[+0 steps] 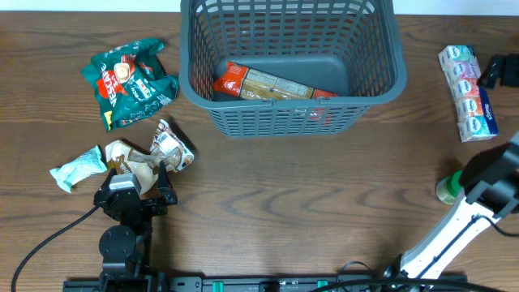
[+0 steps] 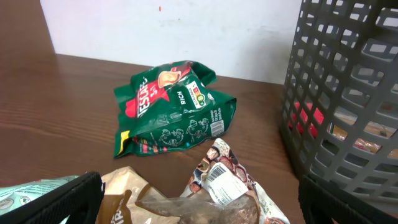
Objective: Pack container
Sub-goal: 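Move the right gripper to the Kleenex tissue pack and grasp it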
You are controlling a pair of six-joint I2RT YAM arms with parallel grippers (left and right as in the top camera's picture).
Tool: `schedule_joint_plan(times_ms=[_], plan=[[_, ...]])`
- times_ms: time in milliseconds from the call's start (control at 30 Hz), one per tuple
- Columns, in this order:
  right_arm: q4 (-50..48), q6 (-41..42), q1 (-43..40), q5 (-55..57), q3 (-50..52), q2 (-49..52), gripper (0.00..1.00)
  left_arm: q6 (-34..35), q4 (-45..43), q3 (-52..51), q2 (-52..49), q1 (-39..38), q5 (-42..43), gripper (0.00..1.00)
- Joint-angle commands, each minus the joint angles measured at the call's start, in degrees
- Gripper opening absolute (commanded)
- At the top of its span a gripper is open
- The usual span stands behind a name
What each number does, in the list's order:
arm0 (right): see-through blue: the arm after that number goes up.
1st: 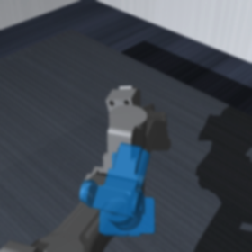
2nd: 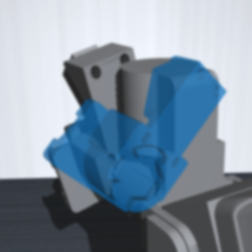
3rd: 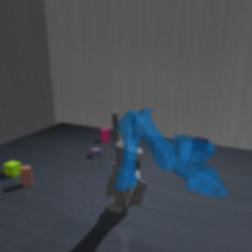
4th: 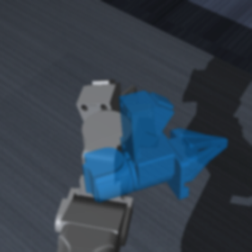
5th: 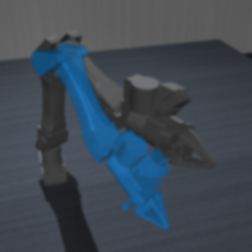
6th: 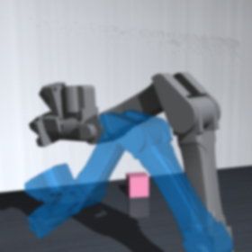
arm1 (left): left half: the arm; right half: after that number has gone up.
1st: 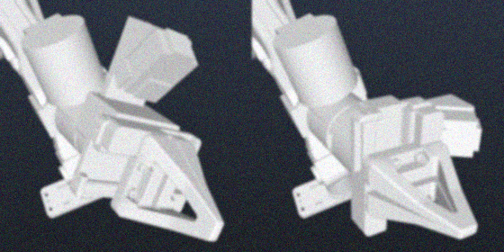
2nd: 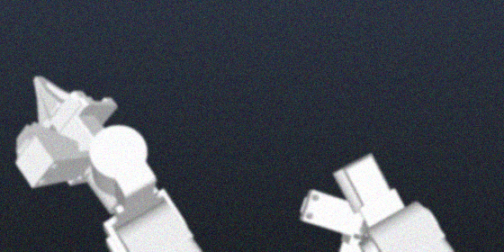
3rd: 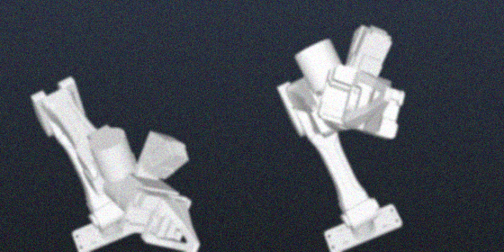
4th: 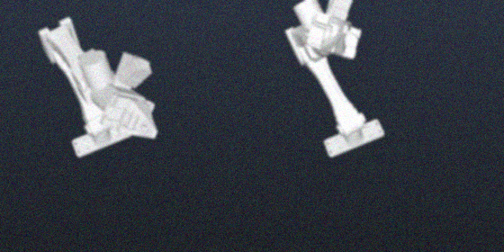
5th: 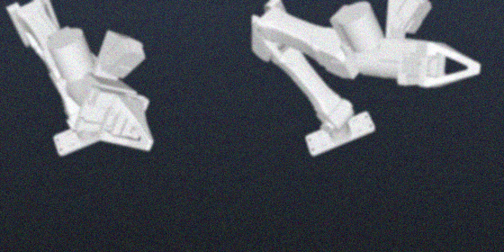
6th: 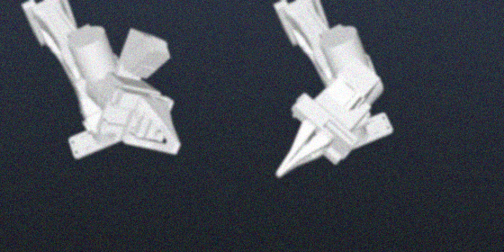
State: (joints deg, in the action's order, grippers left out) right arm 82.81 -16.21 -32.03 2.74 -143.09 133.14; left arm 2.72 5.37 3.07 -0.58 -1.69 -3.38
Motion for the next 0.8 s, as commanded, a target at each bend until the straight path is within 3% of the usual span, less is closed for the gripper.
schedule_joint_plan(times_ms=[0,533,633,667,700,767], plan=[[-0.4,-3.1,-1.0,-0.9,0.1,5.0,0.99,-0.5,0.7,-1.7,0.3,0.1,-0.1,0.99],[-2.5,-2.5,-4.0,-8.4,0.3,20.2,0.99,-0.5,0.7,-1.7,0.3,0.1,-0.1,0.99],[-2.2,-2.5,-3.9,-11.5,0.4,21.6,0.91,-0.5,0.7,-1.7,0.3,0.1,-0.1,0.99],[-2.0,-2.5,-3.9,-12.0,0.4,22.0,0.82,-0.6,0.7,-1.7,0.3,0.1,-0.1,0.98],[-1.8,-2.5,-3.8,-12.3,0.4,22.1,0.64,-0.5,0.7,-1.7,0.3,0.1,-0.1,0.98],[-1.3,-2.5,-3.7,-12.4,0.4,22.2,0.13,-0.5,0.7,-1.7,0.3,0.1,-0.1,0.99]])
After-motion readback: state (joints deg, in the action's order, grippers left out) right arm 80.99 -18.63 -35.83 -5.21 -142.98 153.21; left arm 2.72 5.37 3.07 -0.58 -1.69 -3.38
